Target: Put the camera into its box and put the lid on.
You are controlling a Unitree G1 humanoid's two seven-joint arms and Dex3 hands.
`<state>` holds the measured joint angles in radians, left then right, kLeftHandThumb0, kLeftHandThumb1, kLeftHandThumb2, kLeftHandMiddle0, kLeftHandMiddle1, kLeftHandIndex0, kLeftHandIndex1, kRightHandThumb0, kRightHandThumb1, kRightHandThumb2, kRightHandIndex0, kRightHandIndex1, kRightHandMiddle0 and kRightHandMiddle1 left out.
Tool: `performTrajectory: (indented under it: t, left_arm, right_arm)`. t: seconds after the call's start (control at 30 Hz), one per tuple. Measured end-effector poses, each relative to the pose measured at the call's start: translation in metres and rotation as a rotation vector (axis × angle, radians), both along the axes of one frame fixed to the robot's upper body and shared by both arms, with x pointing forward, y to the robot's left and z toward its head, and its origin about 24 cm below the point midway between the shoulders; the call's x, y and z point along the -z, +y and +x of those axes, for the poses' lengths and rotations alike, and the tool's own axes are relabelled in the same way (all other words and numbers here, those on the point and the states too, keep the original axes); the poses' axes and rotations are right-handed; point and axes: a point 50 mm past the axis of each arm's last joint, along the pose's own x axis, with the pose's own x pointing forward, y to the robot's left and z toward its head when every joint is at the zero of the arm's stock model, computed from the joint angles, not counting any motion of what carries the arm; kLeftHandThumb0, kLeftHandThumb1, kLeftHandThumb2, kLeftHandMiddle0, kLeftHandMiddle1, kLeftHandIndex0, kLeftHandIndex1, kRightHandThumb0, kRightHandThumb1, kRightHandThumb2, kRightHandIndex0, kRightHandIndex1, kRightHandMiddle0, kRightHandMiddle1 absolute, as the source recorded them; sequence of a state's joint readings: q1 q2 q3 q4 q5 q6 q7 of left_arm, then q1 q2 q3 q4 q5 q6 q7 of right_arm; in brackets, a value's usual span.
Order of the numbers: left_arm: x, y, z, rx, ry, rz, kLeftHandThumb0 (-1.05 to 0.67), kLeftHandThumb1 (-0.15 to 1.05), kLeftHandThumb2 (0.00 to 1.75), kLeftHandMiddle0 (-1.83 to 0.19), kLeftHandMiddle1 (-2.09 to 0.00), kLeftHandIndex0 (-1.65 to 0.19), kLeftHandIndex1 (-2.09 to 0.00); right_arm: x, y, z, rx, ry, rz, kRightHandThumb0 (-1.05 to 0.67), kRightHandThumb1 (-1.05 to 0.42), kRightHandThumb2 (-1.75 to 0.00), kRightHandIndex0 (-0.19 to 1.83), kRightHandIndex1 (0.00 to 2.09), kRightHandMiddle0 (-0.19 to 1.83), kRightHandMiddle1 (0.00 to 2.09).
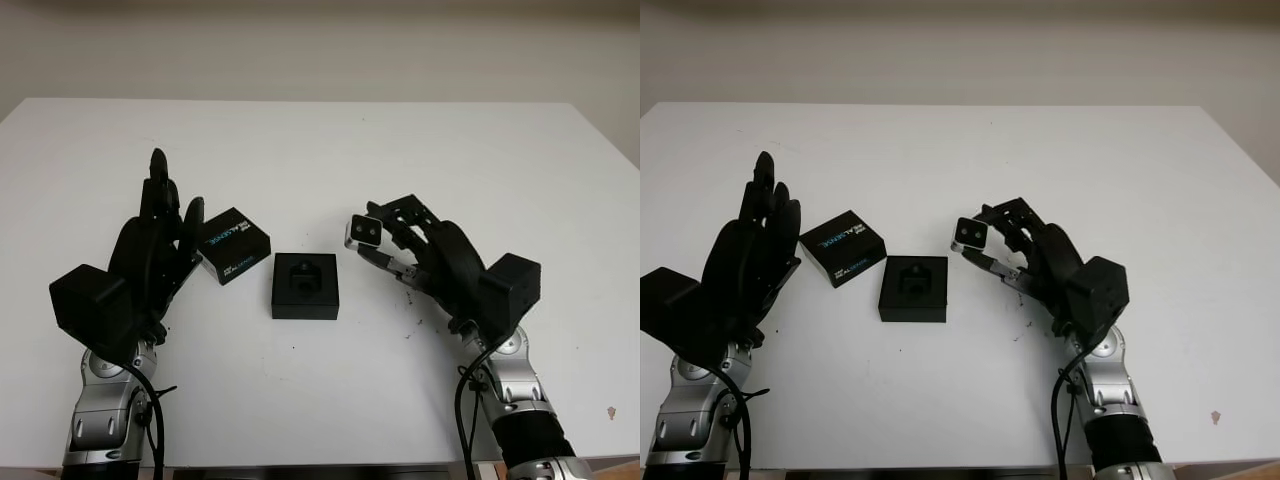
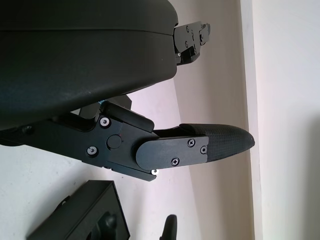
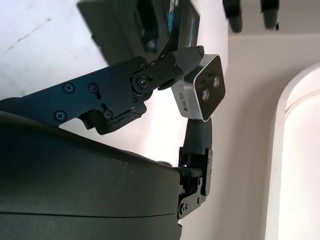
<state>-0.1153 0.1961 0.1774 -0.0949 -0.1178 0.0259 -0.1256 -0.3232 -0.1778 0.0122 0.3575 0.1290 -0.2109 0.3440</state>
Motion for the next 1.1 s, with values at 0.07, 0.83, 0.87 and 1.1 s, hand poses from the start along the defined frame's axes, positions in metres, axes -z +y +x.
performTrajectory:
  t: [0.07, 0.83, 0.87, 1.1]
  left_arm:
    - [0.000, 0.000, 0.000, -0.001, 0.000, 0.000, -0.74, 1.05, 0.51, 0.19, 0.00, 0.19, 0.00]
    - [0.000, -0.002, 0.000, -0.013, -0.011, -0.008, -0.74, 1.05, 0.51, 0.19, 0.00, 0.19, 0.00]
    - [0.000, -0.002, 0.000, -0.012, -0.012, -0.008, -0.74, 1.05, 0.51, 0.19, 0.00, 0.19, 0.00]
    - [0.000, -0.002, 0.000, -0.013, -0.013, -0.008, -0.73, 1.05, 0.53, 0.19, 0.00, 0.19, 0.00]
  right_arm:
    - [-0.001, 0.008, 0.001, -0.024, -0.001, 0.000, -0.38, -1.00, -0.05, 0.07, 0.07, 0.29, 1.73]
    - [0.025, 0.060, 0.005, -0.173, 0.054, -0.113, -0.44, -0.99, -0.05, 0.14, 0.08, 0.31, 1.70]
    - [0.025, 0.060, 0.005, -0.171, 0.054, -0.112, -0.44, -0.99, -0.06, 0.14, 0.08, 0.30, 1.71]
    - [0.026, 0.059, 0.004, -0.161, 0.045, -0.122, -0.46, -1.01, -0.06, 0.14, 0.08, 0.28, 1.73]
